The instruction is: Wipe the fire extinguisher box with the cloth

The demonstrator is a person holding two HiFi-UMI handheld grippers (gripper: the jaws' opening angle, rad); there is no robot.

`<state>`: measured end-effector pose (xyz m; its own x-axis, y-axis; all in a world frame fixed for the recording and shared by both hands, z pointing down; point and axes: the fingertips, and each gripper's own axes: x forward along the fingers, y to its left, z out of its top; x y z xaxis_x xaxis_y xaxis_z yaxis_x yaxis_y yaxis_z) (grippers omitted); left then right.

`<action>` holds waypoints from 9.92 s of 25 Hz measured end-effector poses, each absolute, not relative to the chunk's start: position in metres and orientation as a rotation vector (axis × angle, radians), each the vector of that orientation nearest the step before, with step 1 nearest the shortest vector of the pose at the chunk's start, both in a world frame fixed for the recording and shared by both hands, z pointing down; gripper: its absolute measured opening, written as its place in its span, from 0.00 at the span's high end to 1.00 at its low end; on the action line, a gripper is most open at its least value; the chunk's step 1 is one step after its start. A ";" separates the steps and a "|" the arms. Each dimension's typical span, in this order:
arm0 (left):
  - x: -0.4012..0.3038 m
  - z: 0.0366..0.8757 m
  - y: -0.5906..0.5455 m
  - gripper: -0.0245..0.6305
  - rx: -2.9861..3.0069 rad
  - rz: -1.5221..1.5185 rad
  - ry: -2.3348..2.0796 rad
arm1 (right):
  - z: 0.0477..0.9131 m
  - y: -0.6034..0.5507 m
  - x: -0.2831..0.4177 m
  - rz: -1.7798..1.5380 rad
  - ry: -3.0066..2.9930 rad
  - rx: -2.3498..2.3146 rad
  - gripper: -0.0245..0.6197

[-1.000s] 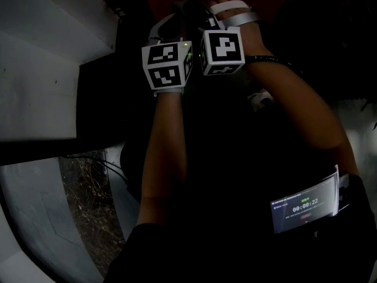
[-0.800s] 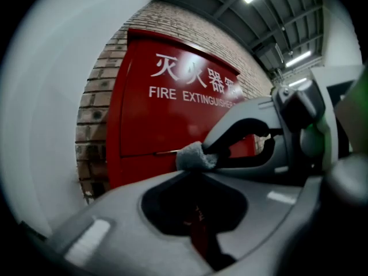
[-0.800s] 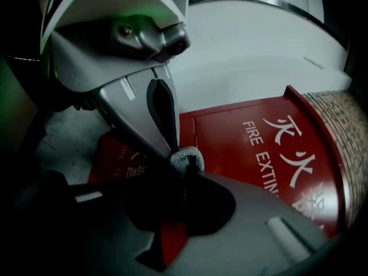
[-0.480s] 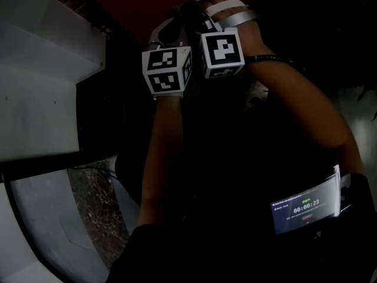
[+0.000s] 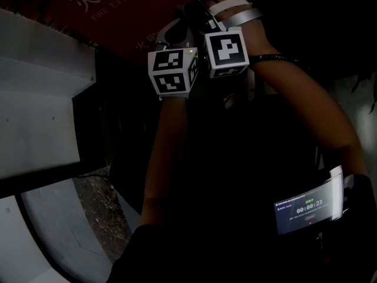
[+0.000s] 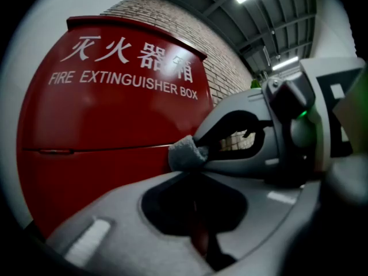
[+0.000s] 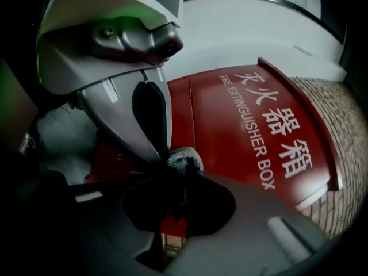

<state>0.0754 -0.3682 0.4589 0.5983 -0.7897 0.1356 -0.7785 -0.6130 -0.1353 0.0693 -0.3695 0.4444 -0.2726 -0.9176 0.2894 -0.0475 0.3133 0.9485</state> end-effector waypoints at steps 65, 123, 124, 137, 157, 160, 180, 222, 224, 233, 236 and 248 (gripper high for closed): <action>-0.092 0.476 -0.368 0.96 -2.750 -0.115 1.669 | 0.494 -0.373 -0.084 -1.117 -1.694 0.782 0.91; -0.097 0.536 -0.348 0.96 -2.774 -0.400 1.781 | 0.513 -0.340 -0.055 -1.083 -1.695 0.849 0.91; -0.105 0.536 -0.349 0.96 -2.759 -0.399 1.816 | 0.517 -0.341 -0.068 -1.095 -1.706 0.830 0.91; -0.135 0.541 -0.380 0.96 -2.630 -0.458 1.841 | 0.547 -0.375 -0.120 -1.100 -1.785 0.796 0.91; -0.069 0.537 -0.380 0.96 -2.792 -0.356 1.671 | 0.546 -0.376 -0.061 -1.018 -1.759 0.885 0.91; -0.050 0.538 -0.375 0.96 -2.826 -0.363 1.612 | 0.546 -0.375 -0.045 -1.005 -1.719 0.891 0.91; 0.068 0.538 -0.377 0.96 -2.792 -0.249 1.511 | 0.547 -0.372 0.076 -0.891 -1.588 0.806 0.91; -0.149 0.572 -0.366 0.96 -2.649 -0.589 1.988 | 0.576 -0.360 -0.104 -1.078 -1.710 0.662 0.91; -0.154 0.577 -0.369 0.96 -2.644 -0.576 2.018 | 0.585 -0.361 -0.121 -1.088 -1.713 0.646 0.91; -0.152 0.584 -0.381 0.96 -2.655 -0.596 2.003 | 0.596 -0.374 -0.140 -1.104 -1.785 0.656 0.91; -0.150 0.584 -0.380 0.96 -2.656 -0.586 1.996 | 0.594 -0.373 -0.139 -1.101 -1.795 0.664 0.91; -0.098 0.583 -0.380 0.96 -2.692 -0.616 1.788 | 0.592 -0.373 -0.087 -1.067 -1.696 0.689 0.91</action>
